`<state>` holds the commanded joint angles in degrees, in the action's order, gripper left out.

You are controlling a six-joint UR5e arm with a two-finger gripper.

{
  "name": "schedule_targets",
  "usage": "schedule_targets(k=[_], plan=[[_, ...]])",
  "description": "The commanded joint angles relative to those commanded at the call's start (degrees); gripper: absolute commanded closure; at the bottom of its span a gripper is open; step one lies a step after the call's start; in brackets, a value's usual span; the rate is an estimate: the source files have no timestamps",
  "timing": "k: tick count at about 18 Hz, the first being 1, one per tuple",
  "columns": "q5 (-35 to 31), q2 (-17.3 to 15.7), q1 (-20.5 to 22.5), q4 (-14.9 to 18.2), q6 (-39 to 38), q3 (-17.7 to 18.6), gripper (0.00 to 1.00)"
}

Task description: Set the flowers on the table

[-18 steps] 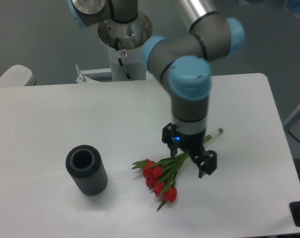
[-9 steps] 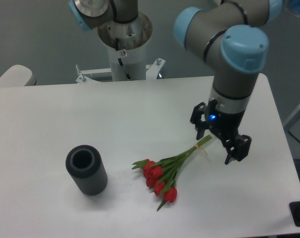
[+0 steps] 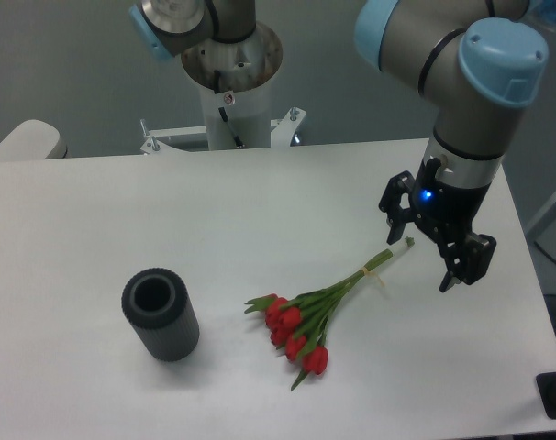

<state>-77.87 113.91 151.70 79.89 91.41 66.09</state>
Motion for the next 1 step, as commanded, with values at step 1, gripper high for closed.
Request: schedule_targets(k=[1], plan=[[0.0, 0.0, 0.0, 0.09, -0.09, 0.09, 0.0]])
